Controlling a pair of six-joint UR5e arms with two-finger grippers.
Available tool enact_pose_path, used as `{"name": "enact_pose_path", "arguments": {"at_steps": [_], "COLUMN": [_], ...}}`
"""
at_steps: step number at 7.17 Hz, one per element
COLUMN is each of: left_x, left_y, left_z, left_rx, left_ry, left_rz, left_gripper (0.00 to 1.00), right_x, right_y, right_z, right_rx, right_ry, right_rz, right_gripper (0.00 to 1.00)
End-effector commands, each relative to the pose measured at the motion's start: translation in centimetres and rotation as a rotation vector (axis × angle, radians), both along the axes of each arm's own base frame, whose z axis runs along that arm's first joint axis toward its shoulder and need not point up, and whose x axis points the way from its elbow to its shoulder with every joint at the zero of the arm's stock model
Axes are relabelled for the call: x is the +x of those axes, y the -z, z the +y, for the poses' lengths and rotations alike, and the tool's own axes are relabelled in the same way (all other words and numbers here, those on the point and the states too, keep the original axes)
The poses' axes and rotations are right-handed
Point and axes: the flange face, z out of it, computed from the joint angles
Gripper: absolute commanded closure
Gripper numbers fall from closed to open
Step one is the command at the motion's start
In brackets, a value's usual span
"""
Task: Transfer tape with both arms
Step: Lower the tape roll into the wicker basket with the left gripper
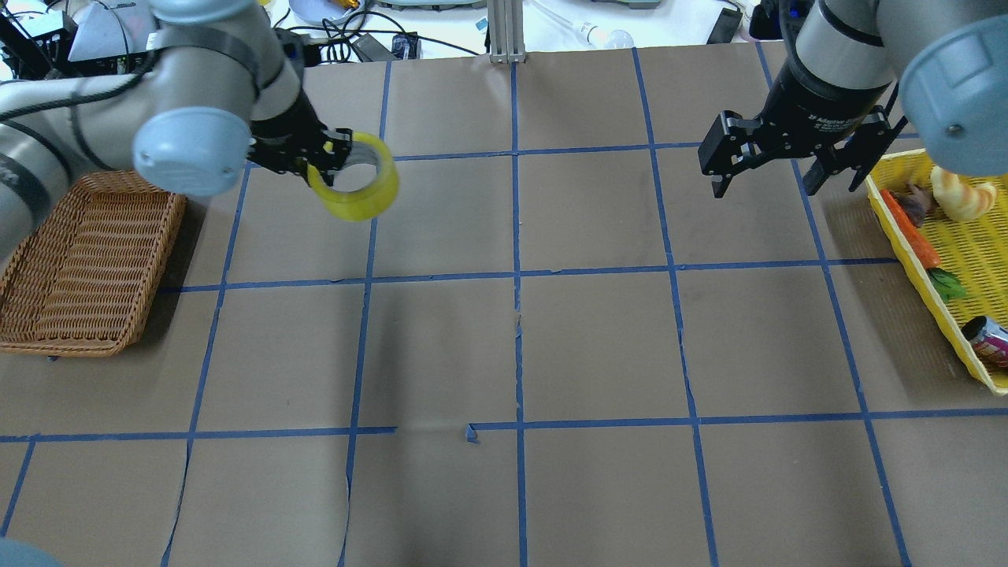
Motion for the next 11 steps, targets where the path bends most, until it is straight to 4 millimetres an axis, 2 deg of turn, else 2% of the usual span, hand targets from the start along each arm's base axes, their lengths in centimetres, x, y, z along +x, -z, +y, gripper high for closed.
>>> {"name": "enact_pose_path", "arguments": {"at_steps": [1, 2, 3, 4, 5, 6, 7, 8, 9, 10, 11], "left_x": [16.0, 21.2, 25.2, 30.5, 34.5, 36.8, 39.0, 39.3, 39.8, 39.5, 38.8], "left_y": [1.6, 2.2, 3.6, 5.3, 6.7, 7.5, 9.4, 13.0, 14.3, 14.6, 14.2], "left_z": [-0.3, 0.1, 0.3, 0.6, 0.4, -0.1, -0.3, -0.9, -1.2, -1.0, -0.8], "left_rx": [0.06, 0.067, 0.068, 0.03, -0.009, -0.016, -0.009, -0.029, -0.033, -0.03, -0.015], "left_ry": [0.014, 0.005, 0.081, 0.183, 0.218, 0.273, 0.294, 0.305, 0.308, 0.307, 0.311], "left_rz": [0.029, 0.03, 0.026, -0.006, -0.045, -0.048, -0.043, -0.023, -0.039, -0.031, -0.021], "left_gripper": [1.0, 1.0, 1.0, 1.0, 1.0, 1.0, 1.0, 0.95, 0.93, 0.67, 0.01], "right_x": [0.0, 0.0, 0.0, 0.0, 0.0, 0.0, 0.0, 0.0, 0.0, 0.0, 0.0], "right_y": [0.1, 0.0, 0.0, 0.1, -0.1, 0.0, -0.1, -0.1, -0.1, -0.1, 0.0], "right_z": [0.0, 0.0, 0.0, 0.0, 0.1, 0.1, 0.2, 0.2, 0.2, 0.2, 0.2], "right_rx": [0.002, 0.0, 0.0, 0.002, -0.001, 0.0, -0.001, -0.001, -0.001, -0.001, 0.0], "right_ry": [0.0, 0.0, 0.0, 0.0, 0.0, 0.0, 0.0, 0.0, -0.001, 0.0, -0.001], "right_rz": [0.0, 0.0, 0.002, 0.002, 0.002, 0.002, 0.0, 0.002, 0.0, 0.002, 0.0], "right_gripper": [0.0, 0.0, 0.0, 0.0, 0.0, 0.0, 0.0, 0.0, 0.0, 0.0, 0.0]}}
